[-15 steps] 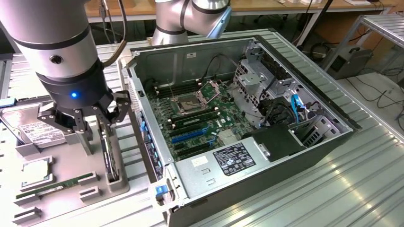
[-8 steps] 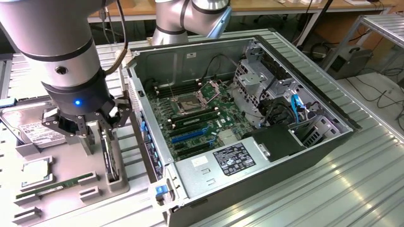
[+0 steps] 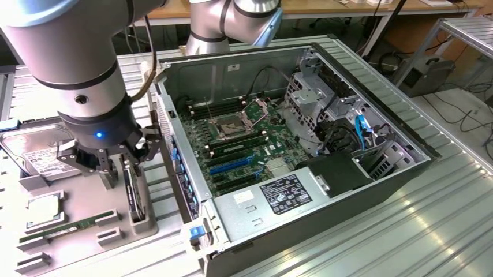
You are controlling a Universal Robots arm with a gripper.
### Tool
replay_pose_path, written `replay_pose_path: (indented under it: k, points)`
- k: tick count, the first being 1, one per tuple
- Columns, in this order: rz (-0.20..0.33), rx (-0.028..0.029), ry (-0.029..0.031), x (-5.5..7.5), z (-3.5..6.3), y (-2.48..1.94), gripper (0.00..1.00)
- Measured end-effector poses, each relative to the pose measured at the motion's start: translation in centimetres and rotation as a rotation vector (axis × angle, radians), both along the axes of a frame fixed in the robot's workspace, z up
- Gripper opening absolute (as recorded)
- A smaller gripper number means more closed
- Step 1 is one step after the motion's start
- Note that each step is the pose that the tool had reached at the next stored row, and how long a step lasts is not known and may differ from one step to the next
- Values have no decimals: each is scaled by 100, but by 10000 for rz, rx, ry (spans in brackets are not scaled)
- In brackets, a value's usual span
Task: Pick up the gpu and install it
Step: 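Pick up the gpu and move the gpu toward the slot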
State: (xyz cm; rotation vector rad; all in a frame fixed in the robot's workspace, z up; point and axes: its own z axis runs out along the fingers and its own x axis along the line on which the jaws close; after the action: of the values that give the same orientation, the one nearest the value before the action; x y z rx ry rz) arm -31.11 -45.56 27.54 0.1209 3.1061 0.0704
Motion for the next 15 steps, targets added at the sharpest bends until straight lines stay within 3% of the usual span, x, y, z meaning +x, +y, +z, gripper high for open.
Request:
replay_pose_path:
  k: [7,10,13,15]
  points:
    - [-49,55,0,2,-118,3,42]
    - [-51,104,0,2,-153,10,42]
    - [-59,193,1,0,-201,13,42]
    - [-62,204,0,-6,-226,12,42]
